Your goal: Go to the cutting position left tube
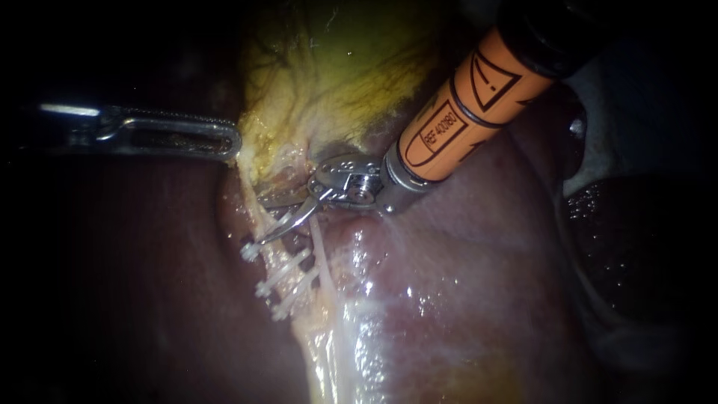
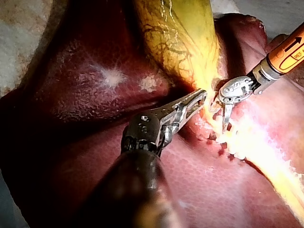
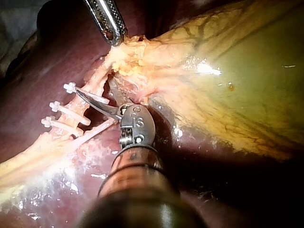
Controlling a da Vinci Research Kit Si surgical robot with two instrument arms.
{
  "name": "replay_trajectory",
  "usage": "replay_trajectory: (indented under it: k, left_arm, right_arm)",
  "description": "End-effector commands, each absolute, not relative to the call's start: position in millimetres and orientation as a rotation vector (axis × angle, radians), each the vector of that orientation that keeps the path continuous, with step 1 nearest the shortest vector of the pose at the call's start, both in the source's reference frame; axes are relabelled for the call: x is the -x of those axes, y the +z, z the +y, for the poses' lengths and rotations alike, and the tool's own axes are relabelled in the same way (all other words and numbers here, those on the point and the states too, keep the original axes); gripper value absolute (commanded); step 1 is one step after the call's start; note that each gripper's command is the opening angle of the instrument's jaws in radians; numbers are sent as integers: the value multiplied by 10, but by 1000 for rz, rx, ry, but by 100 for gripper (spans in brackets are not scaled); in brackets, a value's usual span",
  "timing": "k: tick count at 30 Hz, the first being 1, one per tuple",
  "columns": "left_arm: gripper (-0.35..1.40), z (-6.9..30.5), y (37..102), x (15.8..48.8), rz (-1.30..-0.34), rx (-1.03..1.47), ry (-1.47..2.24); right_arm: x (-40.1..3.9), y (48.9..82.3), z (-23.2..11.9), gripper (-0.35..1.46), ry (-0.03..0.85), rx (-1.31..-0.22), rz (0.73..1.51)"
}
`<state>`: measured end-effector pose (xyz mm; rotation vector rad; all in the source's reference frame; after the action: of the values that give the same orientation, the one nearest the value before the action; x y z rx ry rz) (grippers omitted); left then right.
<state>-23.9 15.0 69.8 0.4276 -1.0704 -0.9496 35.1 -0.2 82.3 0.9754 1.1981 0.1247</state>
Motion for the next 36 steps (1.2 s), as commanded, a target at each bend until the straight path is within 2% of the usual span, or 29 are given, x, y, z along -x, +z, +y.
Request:
replay_trajectory:
  k: [1,16,36]
  left_arm:
    - [-35,150,698,239,-1071,-428,-949]
    - [-35,149,698,237,-1071,-429,-948]
    - [-35,149,699,236,-1071,-429,-948]
  right_arm:
    - [-351,822,-2,99,124,-976,1198]
    - [-305,786,20,99,165,-962,1210]
    - [-273,756,15,99,151,-980,1202]
